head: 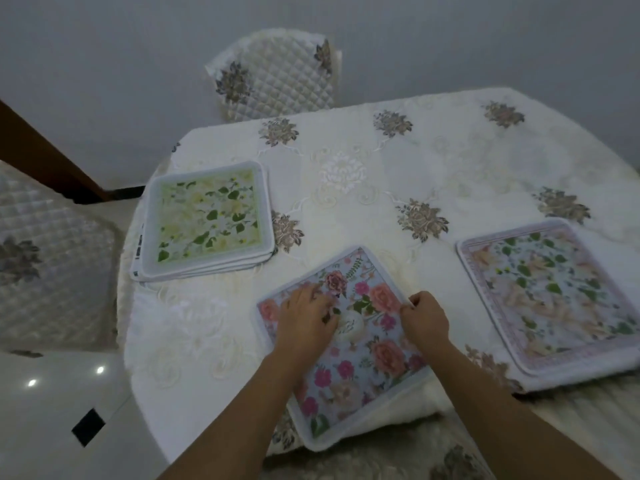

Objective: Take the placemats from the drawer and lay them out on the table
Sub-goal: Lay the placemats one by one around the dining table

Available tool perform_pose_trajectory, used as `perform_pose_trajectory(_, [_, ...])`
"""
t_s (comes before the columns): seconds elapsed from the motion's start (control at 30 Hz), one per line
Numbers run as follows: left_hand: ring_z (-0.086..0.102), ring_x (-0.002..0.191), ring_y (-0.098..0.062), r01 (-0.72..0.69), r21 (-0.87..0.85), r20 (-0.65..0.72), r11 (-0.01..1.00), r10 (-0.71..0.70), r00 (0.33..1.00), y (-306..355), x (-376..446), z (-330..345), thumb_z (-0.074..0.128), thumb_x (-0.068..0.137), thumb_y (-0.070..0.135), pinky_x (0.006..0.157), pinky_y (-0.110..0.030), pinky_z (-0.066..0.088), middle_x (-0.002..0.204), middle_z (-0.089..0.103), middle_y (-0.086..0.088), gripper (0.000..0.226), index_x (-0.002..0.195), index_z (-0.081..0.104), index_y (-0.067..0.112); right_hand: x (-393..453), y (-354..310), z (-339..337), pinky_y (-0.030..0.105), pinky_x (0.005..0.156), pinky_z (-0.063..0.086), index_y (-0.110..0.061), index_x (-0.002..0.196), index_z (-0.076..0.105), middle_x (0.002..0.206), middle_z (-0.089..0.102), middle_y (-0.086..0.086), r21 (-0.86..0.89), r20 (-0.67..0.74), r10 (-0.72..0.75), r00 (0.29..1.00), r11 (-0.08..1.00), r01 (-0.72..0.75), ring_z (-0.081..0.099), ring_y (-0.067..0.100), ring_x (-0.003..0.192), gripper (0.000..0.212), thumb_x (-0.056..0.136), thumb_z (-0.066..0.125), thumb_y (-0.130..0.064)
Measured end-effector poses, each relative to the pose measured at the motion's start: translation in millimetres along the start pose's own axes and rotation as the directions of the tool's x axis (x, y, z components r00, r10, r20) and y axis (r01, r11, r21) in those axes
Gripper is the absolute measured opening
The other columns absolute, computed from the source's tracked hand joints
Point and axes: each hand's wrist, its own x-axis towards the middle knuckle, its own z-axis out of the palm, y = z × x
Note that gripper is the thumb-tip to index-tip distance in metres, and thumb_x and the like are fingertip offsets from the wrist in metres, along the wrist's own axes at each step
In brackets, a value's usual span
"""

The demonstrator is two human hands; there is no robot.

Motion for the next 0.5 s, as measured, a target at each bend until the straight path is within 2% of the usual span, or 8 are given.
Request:
perform_pose_trajectory(0.1, [0.042,0.128,-0.022,-0.080,0.015,0.086,0.997,0.078,0.993,14,-15,19,0.055,0.089,0.047,0.106,-0.042,0.036,0.144,0.043,0.001,0.040,0.124,0.059,0.027,-18,18,5,0.031,0.062,0.038,-0.011,0.091,0.043,0.075,0.047,0.000,-0.072,0.040,0.001,0.999,0.997,0.002,0.044,0.016,0.063,0.010,0.092,0.052,-0.016])
perform_pose_trajectory(0.13, [0.042,0.127,-0.021,-0.091,0.022,0.095,0.996,0.089,0.991,16,-21,25,0.054,0.089,0.048,0.106,-0.041,0.036,0.144,0.043,0.002,0.042,0.126,0.056,0.027,-23,19,6,0.033,0.063,0.040,-0.012,0.093,0.043,0.080,0.049,0.002,-0.113,0.037,-0.023,0.999,0.993,0.027,0.045,0.017,0.066,0.010,0.091,0.052,-0.016])
perform_pose_trajectory(0.2, [0.040,0.128,-0.020,-0.077,0.021,0.098,0.997,0.075,0.992,18,-33,31,0.054,0.090,0.049,0.107,-0.040,0.036,0.142,0.043,0.002,0.044,0.129,0.054,0.027,-29,17,8,0.037,0.074,0.046,-0.012,0.105,0.046,0.100,0.052,0.007,-0.225,0.003,-0.114,0.993,0.968,0.112,0.051,0.022,0.087,0.018,0.090,0.056,-0.019])
perform_pose_trajectory(0.3, [0.035,0.135,-0.022,0.002,0.009,0.089,1.000,-0.003,0.996,16,-48,34,0.053,0.090,0.050,0.109,-0.042,0.035,0.146,0.040,0.000,0.048,0.132,0.052,0.026,-28,4,13,0.040,0.091,0.045,-0.013,0.129,0.043,0.125,0.048,0.011,-0.345,0.023,-0.264,0.964,0.903,0.255,0.046,0.029,0.113,0.044,0.090,0.058,-0.026])
perform_pose_trajectory(0.4, [0.038,0.132,-0.022,0.092,0.024,0.047,0.995,-0.094,0.995,4,-65,28,0.051,0.090,0.051,0.106,-0.039,0.037,0.144,0.040,0.001,0.049,0.133,0.048,0.027,-20,-14,19,0.041,0.092,0.044,-0.012,0.130,0.043,0.129,0.047,0.013,-0.390,0.064,-0.339,0.939,0.857,0.336,0.045,0.031,0.116,0.043,0.092,0.052,-0.030])
perform_pose_trajectory(0.5, [0.034,0.134,-0.023,0.268,0.017,0.012,0.963,-0.268,0.963,-12,-84,20,0.052,0.091,0.050,0.107,-0.040,0.036,0.148,0.036,-0.003,0.054,0.138,0.043,0.026,-16,-27,25,0.042,0.094,0.043,-0.011,0.130,0.041,0.133,0.041,0.013,-0.442,0.117,-0.322,0.939,0.830,0.340,0.041,0.032,0.119,0.049,0.091,0.056,-0.035])
